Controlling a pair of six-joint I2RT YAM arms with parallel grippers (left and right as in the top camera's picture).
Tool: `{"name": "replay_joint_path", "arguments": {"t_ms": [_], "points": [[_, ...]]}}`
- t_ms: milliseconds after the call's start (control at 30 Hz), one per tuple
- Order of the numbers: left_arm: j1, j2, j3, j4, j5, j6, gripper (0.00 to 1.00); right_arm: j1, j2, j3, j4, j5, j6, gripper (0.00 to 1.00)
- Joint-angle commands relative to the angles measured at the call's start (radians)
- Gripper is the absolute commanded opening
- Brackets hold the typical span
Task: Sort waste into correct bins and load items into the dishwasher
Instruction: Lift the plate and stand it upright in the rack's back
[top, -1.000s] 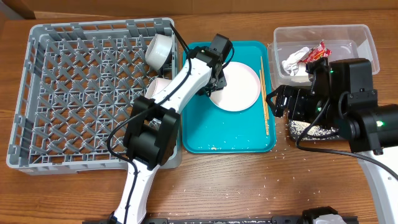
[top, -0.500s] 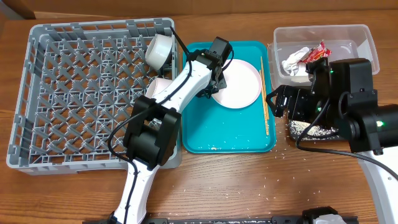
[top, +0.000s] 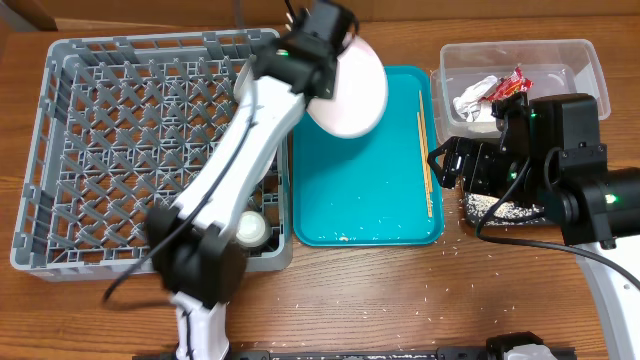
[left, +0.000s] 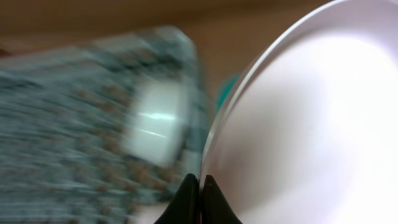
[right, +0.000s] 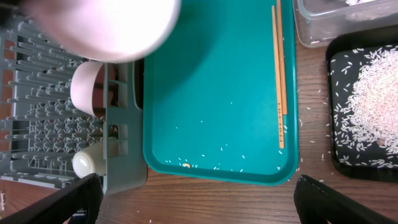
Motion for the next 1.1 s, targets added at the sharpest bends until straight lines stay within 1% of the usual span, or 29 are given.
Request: {"name": "replay_joint_path", "arguments": {"t_ms": [0,67,133,200,367,533,700,833,933,1000,1067], "points": [[0.013,-0.099,0.026,0.007,-0.353,0.159,0.04,-0.001,-0.003,0.013,0.006,0.004,-0.003,1.0],[0.031,-0.114,0.026,0.023,-0.437,0.206,0.04,-0.001,-0.003,0.013,0.006,0.004,-0.003,1.0],[0.074,-0.114,0.026,0.039,-0.502,0.282,0.04,-0.001,-0.003,0.013,0.006,0.004,-0.003,1.0],[0.112,-0.111,0.025,0.048,-0.528,0.291,0.04,-0.001,-0.003,0.013,0.006,0.004,-0.003,1.0],[0.231,-0.095,0.025,0.113,-0.525,0.274,0.04,-0.001,-0.003,0.013,0.006,0.004,-0.003,1.0],[0.294,-0.056,0.025,0.133,-0.525,0.215,0.04,-0.001,-0.003,0.013,0.006,0.004,-0.003,1.0],[0.302,0.028,0.025,0.182,-0.539,0.215,0.04,-0.001,-0.003,0.013,0.006,0.004,-0.003,1.0],[0.303,0.119,0.025,0.252,-0.692,0.197,0.04,-0.001,-0.003,0.013,0.006,0.004,-0.003,1.0],[0.304,0.168,0.025,0.289,-0.76,0.198,0.04,-0.001,-0.003,0.013,0.006,0.004,-0.003,1.0],[0.303,0.194,0.025,0.293,-0.751,0.197,0.04,-0.001,-0.003,0.013,0.006,0.004,-0.003,1.0],[0.303,0.214,0.024,0.282,-0.711,0.196,0.04,-0.001,-0.003,0.013,0.006,0.004,-0.003,1.0]]}}
